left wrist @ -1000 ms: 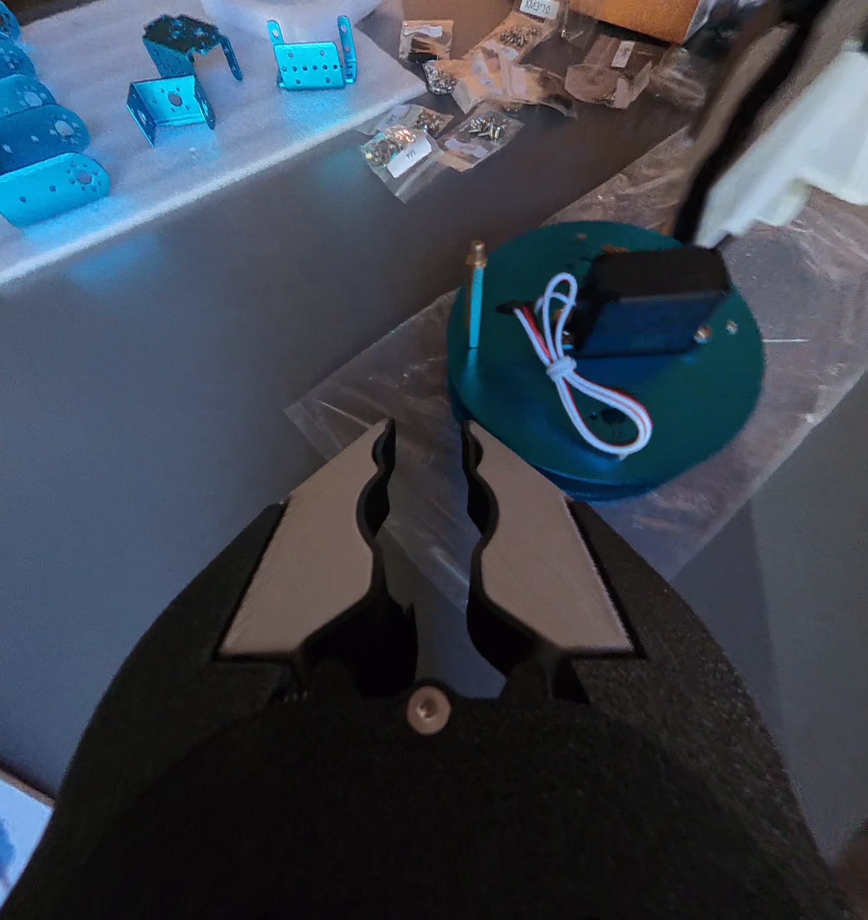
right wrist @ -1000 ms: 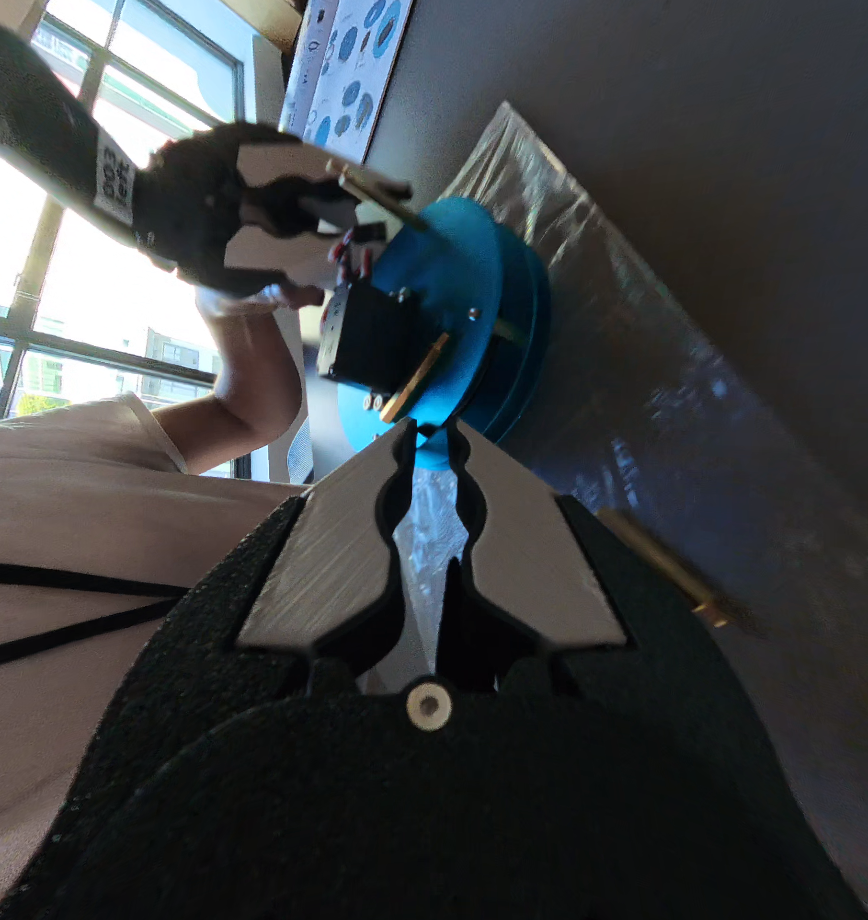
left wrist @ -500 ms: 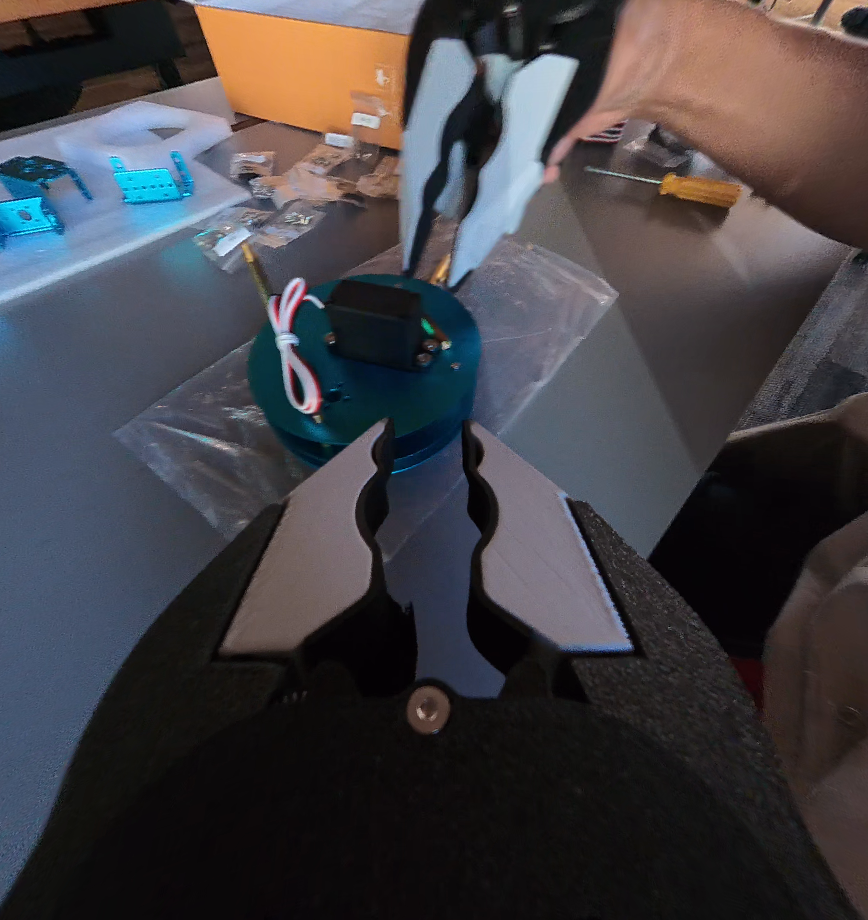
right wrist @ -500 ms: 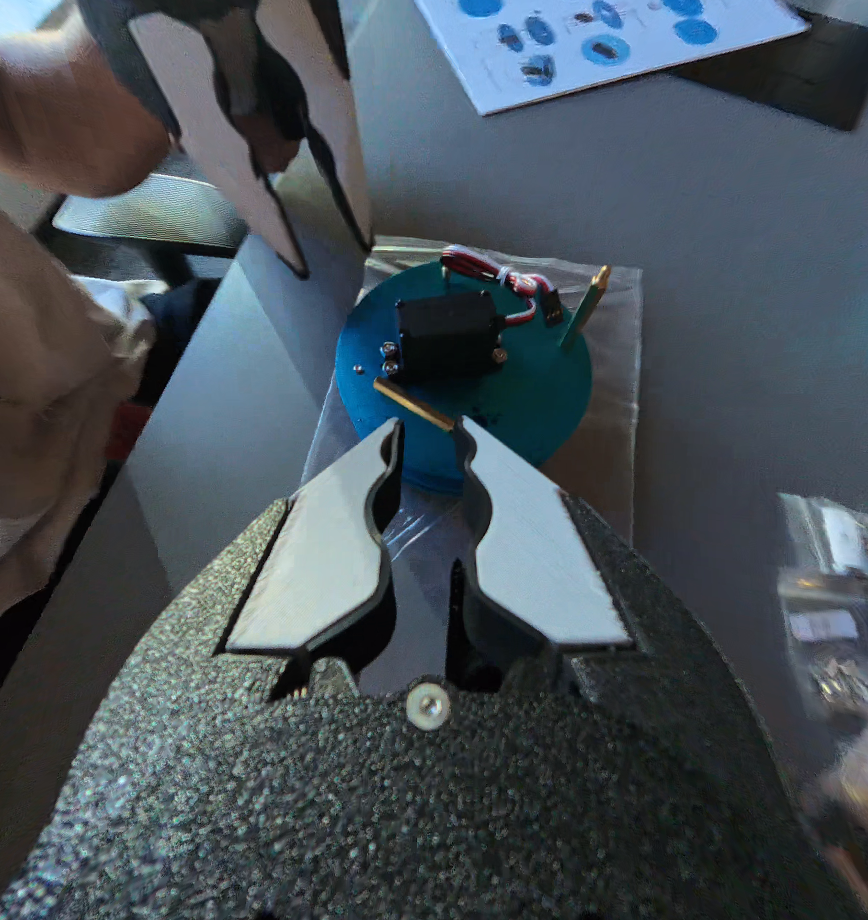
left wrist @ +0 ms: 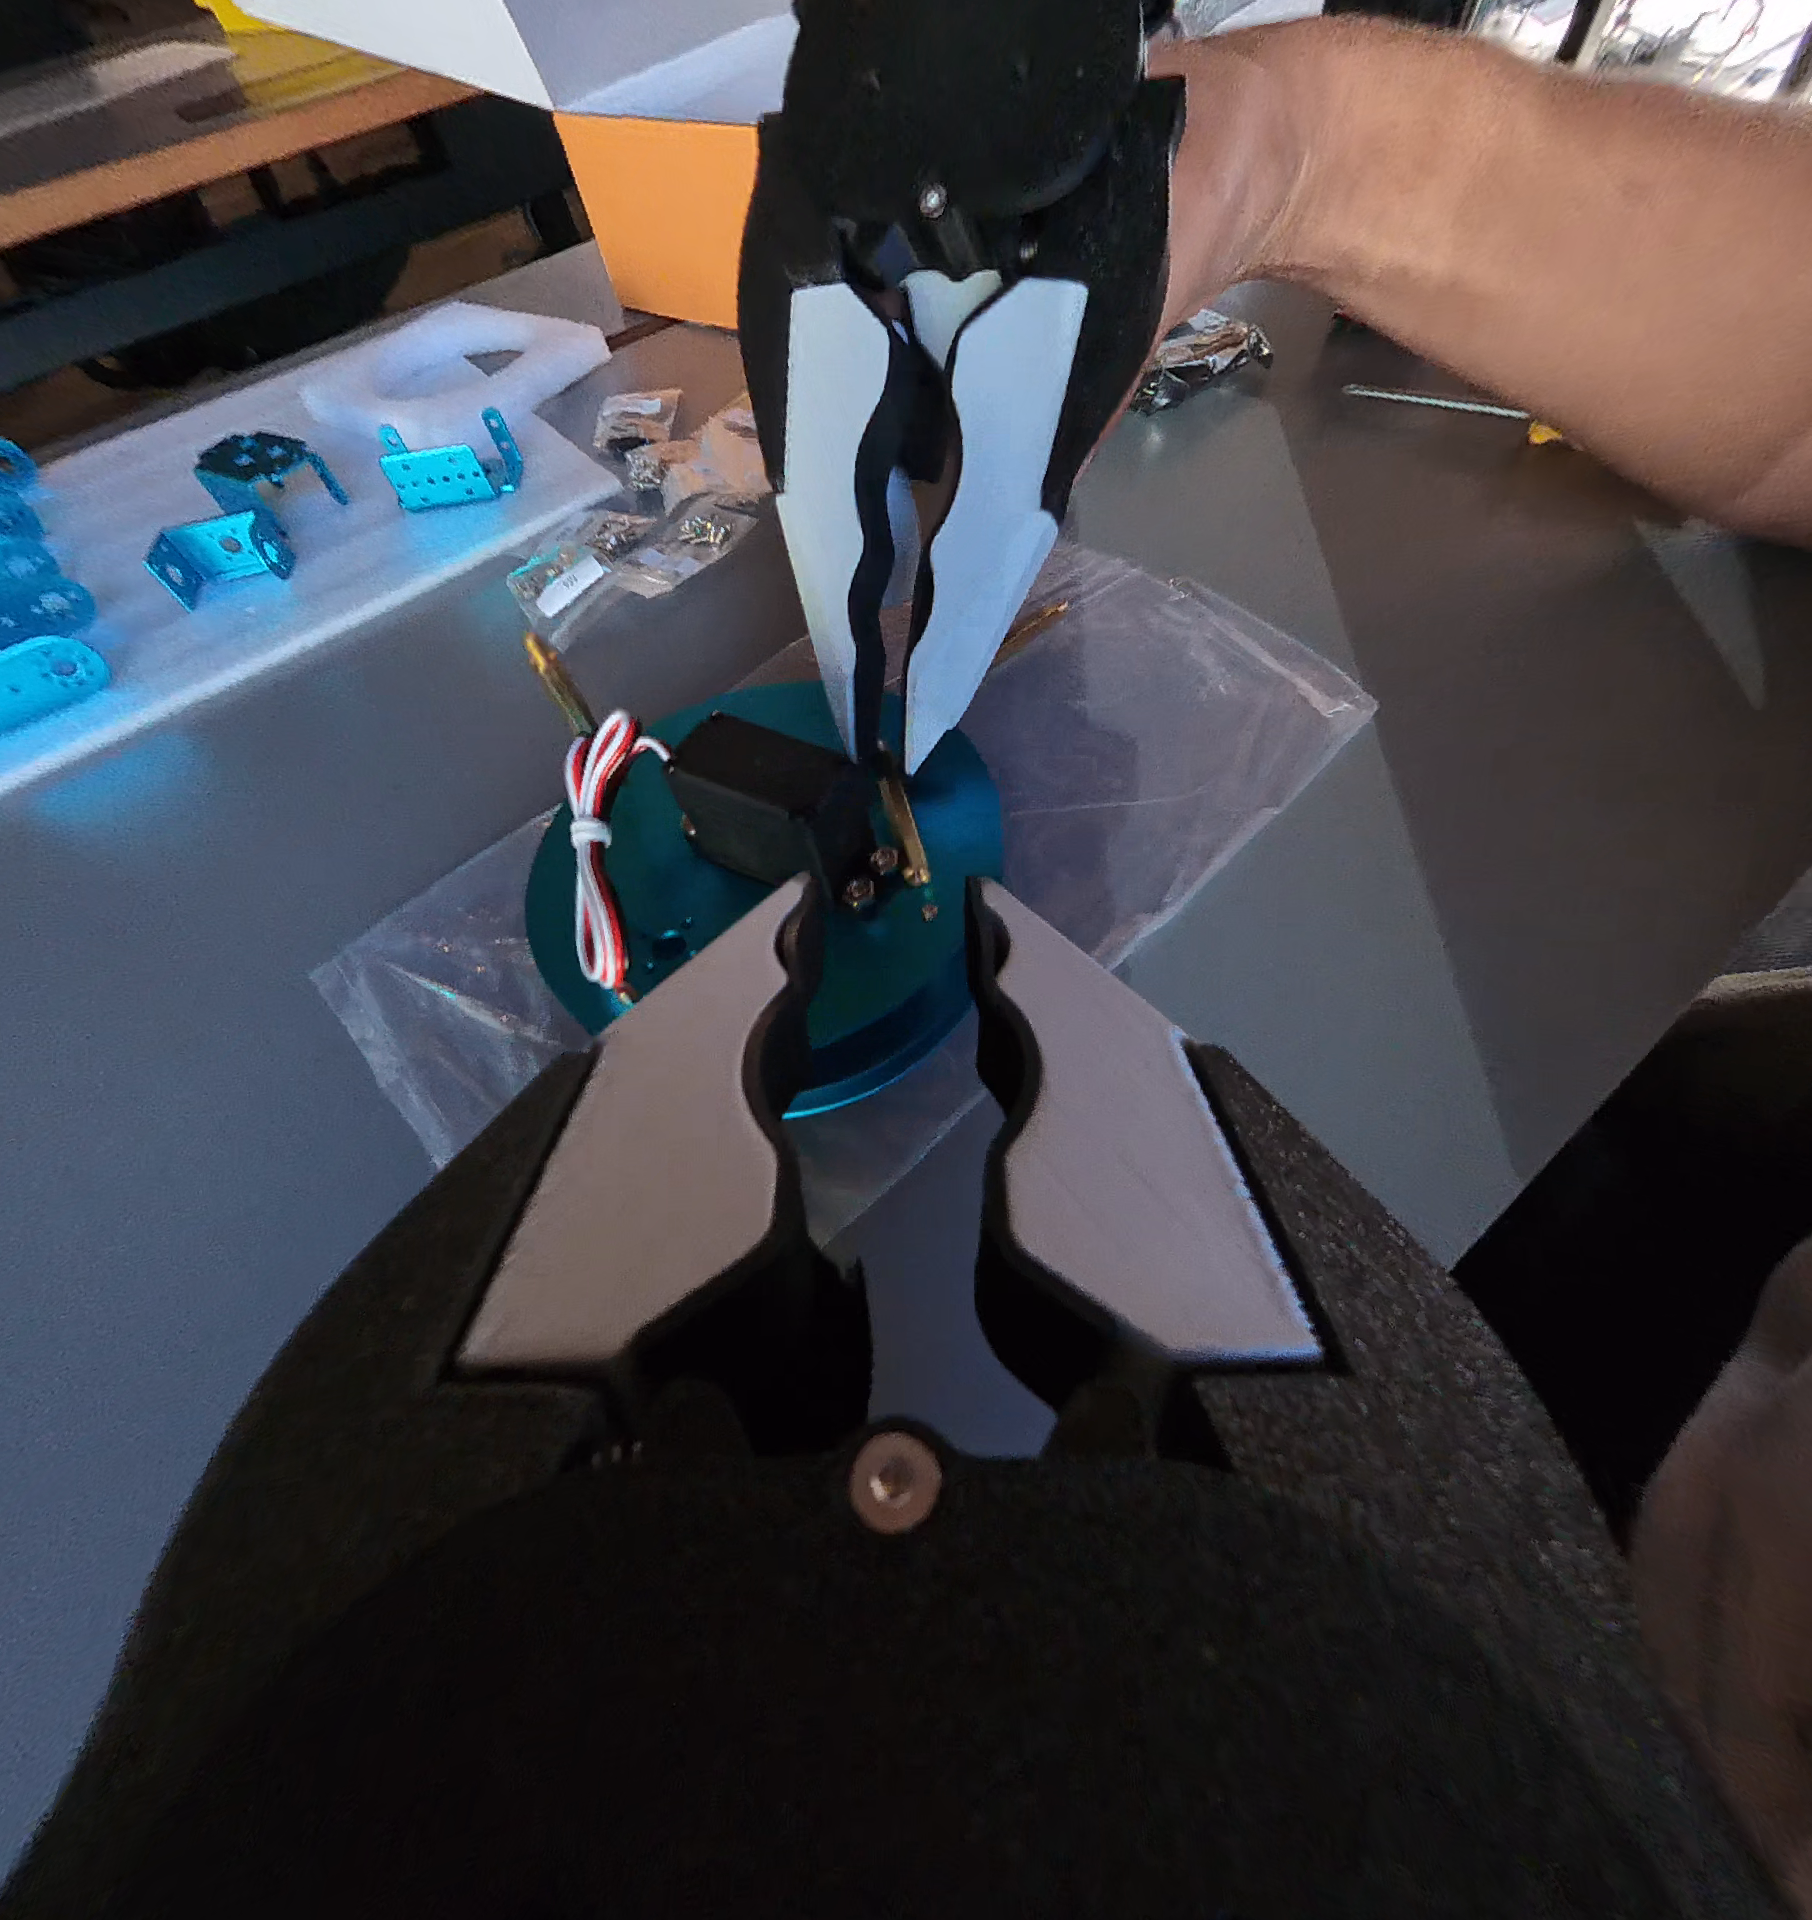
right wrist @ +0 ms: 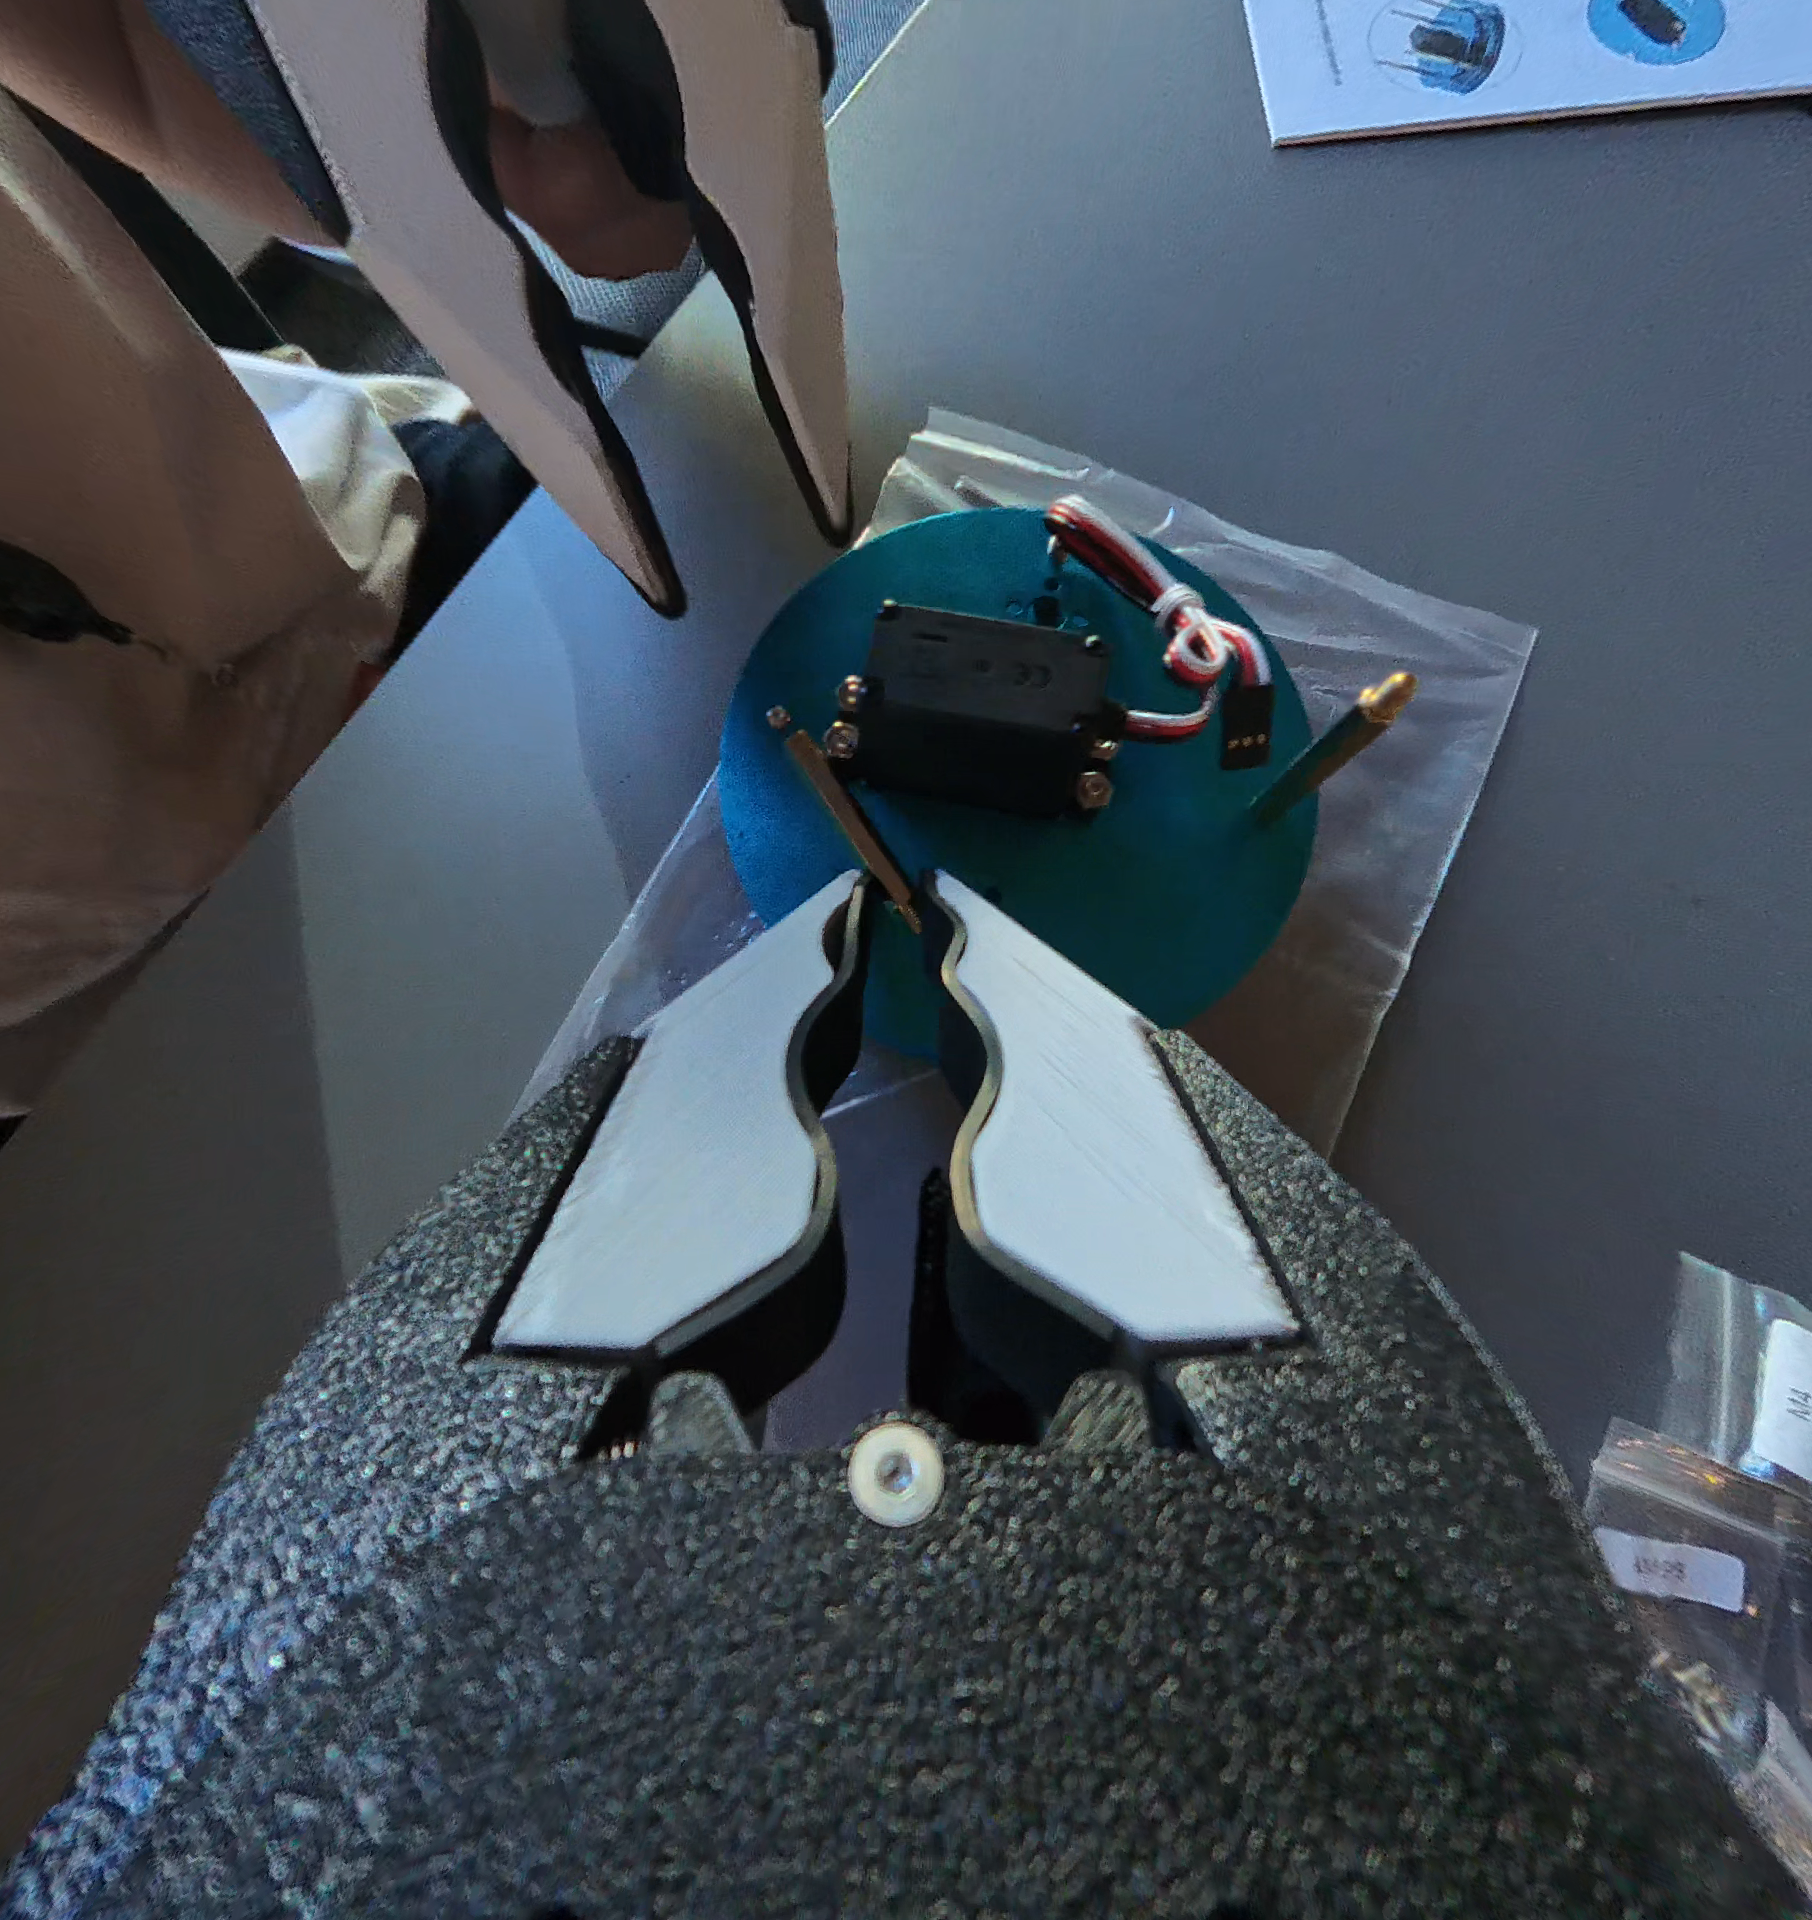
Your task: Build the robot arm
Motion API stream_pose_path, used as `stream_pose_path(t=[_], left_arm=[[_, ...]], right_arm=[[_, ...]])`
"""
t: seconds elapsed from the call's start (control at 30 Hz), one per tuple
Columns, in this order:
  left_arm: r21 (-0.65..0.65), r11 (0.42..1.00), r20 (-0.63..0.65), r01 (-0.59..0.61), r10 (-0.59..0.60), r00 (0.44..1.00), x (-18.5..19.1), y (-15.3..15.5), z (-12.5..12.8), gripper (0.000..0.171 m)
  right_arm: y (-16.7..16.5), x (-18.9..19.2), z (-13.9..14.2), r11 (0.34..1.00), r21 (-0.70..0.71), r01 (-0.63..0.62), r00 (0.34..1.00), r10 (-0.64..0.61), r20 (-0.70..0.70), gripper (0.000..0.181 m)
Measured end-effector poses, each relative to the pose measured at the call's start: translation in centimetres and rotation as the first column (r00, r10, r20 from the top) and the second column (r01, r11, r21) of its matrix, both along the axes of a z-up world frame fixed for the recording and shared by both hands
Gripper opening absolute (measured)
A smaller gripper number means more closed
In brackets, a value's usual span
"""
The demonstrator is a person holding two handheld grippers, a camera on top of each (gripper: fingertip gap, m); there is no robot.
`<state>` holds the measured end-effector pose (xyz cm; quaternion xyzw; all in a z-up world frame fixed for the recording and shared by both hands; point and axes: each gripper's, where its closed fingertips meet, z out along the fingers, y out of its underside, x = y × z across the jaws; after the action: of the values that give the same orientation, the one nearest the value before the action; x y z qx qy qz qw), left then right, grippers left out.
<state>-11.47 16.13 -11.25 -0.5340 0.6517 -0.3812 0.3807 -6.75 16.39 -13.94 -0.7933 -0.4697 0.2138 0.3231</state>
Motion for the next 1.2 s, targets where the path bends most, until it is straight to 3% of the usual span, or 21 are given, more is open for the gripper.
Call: stream_pose_path(t=[0.47, 0.63, 0.77, 0.87, 1.03, 1.2], left_arm=[[0.134, 0.991, -0.024, 0.006, -0.003, 1.000, 2.5, -1.3, -0.9, 0.025], [0.129, 0.991, 0.006, -0.029, 0.028, 1.000, 3.1, -0.6, -0.7, 0.003], [0.100, 0.994, 0.070, -0.037, 0.030, 0.997, 3.3, -0.4, 0.2, 0.003], [0.048, 0.997, 0.161, -0.057, 0.049, 0.986, 3.1, 0.1, 1.5, 0.003], [-0.164, 0.986, 0.306, -0.031, 0.081, 0.949, 2.0, 0.7, 3.9, 0.003], [-0.254, 0.965, 0.349, 0.060, 0.034, 0.936, 1.1, -0.1, 4.2, 0.003]], right_arm=[[-1.0, -3.0, 4.1, 0.994, 0.099, -0.053, 0.991, 0.040, 0.131, 0.005], [-0.8, -3.2, 5.0, 0.992, 0.123, -0.038, 0.995, 0.027, 0.095, 0.005], [-0.5, -3.5, 6.0, 0.991, 0.133, -0.009, 1.000, 0.010, -0.009, 0.004], [0.1, -3.9, 7.5, 0.990, 0.137, 0.031, 0.986, -0.007, -0.167, 0.005], [0.2, -5.1, 10.0, 0.998, 0.065, 0.018, 0.889, 0.014, -0.457, 0.013], [0.4, -6.4, 10.0, 0.998, 0.060, -0.010, 0.848, 0.041, -0.528, 0.010]])
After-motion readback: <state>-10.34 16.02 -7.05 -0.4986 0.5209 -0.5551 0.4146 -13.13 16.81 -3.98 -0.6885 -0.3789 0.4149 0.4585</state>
